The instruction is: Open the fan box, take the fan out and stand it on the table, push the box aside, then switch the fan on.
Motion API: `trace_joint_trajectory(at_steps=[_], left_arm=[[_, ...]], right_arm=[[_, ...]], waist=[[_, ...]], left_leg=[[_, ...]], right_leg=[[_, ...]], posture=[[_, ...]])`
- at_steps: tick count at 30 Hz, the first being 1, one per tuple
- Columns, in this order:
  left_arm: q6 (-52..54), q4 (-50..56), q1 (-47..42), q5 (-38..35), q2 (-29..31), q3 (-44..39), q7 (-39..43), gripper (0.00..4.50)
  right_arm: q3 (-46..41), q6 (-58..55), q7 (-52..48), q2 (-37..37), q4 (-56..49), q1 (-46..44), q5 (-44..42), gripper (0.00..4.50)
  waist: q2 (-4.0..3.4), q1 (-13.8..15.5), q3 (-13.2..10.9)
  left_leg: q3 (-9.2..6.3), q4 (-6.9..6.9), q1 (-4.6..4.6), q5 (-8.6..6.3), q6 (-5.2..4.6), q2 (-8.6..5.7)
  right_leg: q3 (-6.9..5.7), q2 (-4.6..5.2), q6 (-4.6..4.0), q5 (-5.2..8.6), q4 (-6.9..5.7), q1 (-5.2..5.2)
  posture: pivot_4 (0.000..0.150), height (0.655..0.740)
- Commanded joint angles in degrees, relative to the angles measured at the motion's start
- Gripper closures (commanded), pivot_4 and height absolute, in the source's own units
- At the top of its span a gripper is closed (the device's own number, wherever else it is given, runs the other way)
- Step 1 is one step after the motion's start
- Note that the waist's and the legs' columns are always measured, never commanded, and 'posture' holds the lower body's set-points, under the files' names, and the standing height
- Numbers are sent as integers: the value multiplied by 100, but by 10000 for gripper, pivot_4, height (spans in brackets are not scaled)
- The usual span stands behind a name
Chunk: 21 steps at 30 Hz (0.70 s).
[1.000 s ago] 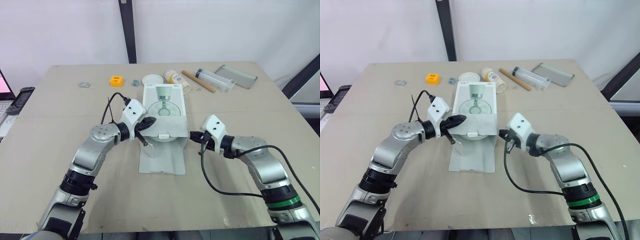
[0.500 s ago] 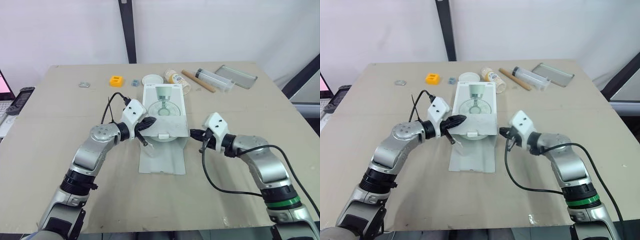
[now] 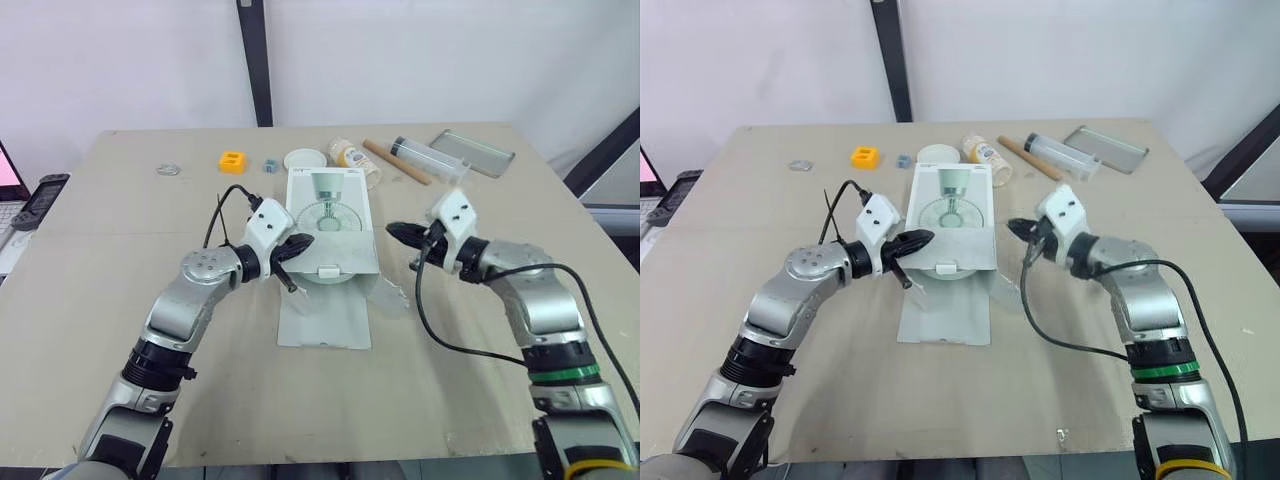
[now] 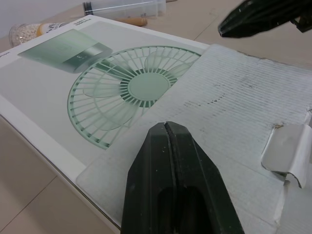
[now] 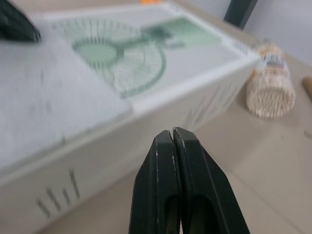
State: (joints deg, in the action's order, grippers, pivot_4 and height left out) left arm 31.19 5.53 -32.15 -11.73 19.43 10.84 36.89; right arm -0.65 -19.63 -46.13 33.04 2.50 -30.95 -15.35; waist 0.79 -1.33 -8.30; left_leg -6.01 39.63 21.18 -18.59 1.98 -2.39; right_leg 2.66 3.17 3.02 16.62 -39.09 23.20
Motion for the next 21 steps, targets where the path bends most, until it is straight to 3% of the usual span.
trace_joint_trajectory(at_steps=[1, 17, 21], left_arm=[[15, 19, 51, 10, 38, -5, 36, 45000], [-20, 199, 173, -189, 124, -205, 156, 45000], [-85, 393, 128, -578, 12, -462, 276, 45000]], right_arm=[[-8, -154, -309, -101, -671, -96, -468, 44548], [717, -231, -658, 9, -534, 310, -34, 44548], [769, -215, -643, -22, -528, 309, 6, 44548]], waist=[[0, 0, 0], [-1, -1, 1], [-1, -1, 1]], left_leg=[[0, 0, 0, 0, 0, 0], [0, 0, 0, 0, 0, 0], [-1, 0, 0, 0, 0, 1]], right_leg=[[0, 0, 0, 0, 0, 0], [0, 0, 1, 0, 0, 1], [0, 1, 1, 0, 0, 1]], posture=[[1500, 7400], [1500, 7400], [1500, 7400]])
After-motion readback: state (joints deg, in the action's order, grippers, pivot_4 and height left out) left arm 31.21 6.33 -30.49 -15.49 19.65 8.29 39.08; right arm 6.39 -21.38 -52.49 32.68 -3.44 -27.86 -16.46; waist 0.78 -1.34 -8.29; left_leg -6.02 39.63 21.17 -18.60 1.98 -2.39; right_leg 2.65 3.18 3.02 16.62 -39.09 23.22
